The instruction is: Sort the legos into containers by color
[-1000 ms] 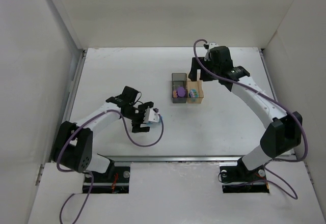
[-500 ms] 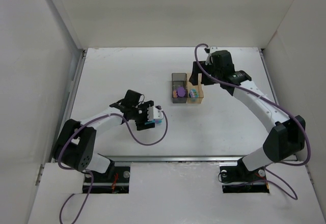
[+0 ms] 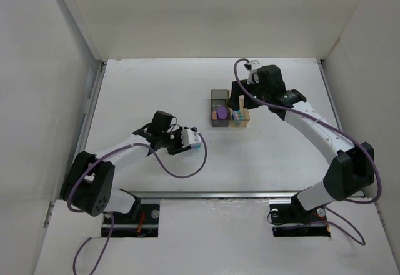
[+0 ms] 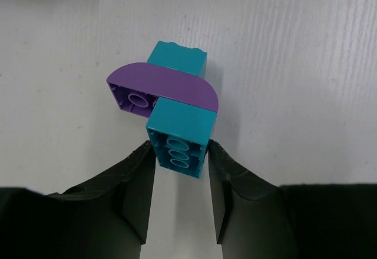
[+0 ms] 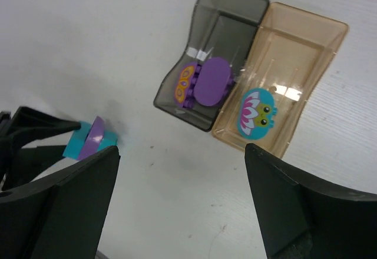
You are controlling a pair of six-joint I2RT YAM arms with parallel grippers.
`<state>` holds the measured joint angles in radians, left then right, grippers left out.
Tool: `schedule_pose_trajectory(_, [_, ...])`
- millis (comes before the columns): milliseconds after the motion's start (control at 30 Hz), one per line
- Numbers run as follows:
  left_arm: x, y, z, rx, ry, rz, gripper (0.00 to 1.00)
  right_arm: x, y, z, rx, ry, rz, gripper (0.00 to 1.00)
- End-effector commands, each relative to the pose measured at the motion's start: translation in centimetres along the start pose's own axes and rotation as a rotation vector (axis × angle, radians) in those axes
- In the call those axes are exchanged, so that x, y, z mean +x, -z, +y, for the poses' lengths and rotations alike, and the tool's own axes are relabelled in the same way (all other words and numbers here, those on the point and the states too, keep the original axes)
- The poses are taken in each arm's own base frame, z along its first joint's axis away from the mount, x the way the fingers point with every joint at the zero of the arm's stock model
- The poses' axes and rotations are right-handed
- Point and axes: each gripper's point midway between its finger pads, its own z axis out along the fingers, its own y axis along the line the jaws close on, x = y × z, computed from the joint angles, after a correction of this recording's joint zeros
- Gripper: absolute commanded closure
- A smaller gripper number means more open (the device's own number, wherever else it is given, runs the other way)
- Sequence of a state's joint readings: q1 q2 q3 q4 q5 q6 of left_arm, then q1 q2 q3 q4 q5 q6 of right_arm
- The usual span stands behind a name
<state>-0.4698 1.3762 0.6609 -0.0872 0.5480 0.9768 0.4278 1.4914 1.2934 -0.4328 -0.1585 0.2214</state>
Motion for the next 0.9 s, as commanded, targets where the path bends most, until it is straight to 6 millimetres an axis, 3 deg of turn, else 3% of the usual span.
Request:
schedule_pose_trajectory(0, [-2.8, 1.5, 0.8, -0.057, 0.052, -0.083, 1.0, -1.9, 2.0, 4.0, -0.204, 0.14, -0.077, 0.07])
schedule_pose_trajectory(100, [-6.1, 3.3, 2.6, -0.108, 0.104, -0.156, 1.0, -1.8, 4.0, 6.8, -0.371, 0.226, -0.073, 0.01])
schedule_pose_trajectory(133, [-8.3, 4.8, 3.7, -0.146, 0.083, -0.209, 1.0, -2.0, 4.3, 7.4, -0.406, 0.242, -0.078, 0.01])
schedule_pose_trajectory(167, [-9.3, 5.6, 4.1, -0.167, 0.078, -0.232, 1.0, -1.7, 5.4, 8.6, -0.481, 0.248, -0.069, 0.01])
schedule_pose_trajectory(233, [-12.5, 8.1, 5.3, -0.234, 0.02, -0.334, 1.0, -3.0, 7.2, 10.2, -0.573, 0.282, -0.111, 0.01])
schedule_pose_trajectory(367, [-17.3, 12.3, 6.7, -0.356, -0.093, -0.503, 1.0, -3.8, 10.3, 13.7, -0.798, 0.28, -0.143, 0.01])
schedule_pose_trajectory(633, [-22.1, 15.9, 5.2, -0.325, -0.217, -0.674, 1.0, -5.6, 11.7, 15.7, -0.918, 0.238, -0.156, 0.01])
schedule_pose_trajectory(867, [-23.7, 17.5, 4.3, -0.32, -0.258, -0.732, 1.0, -6.2, 10.5, 16.3, -0.953, 0.226, -0.13, 0.01])
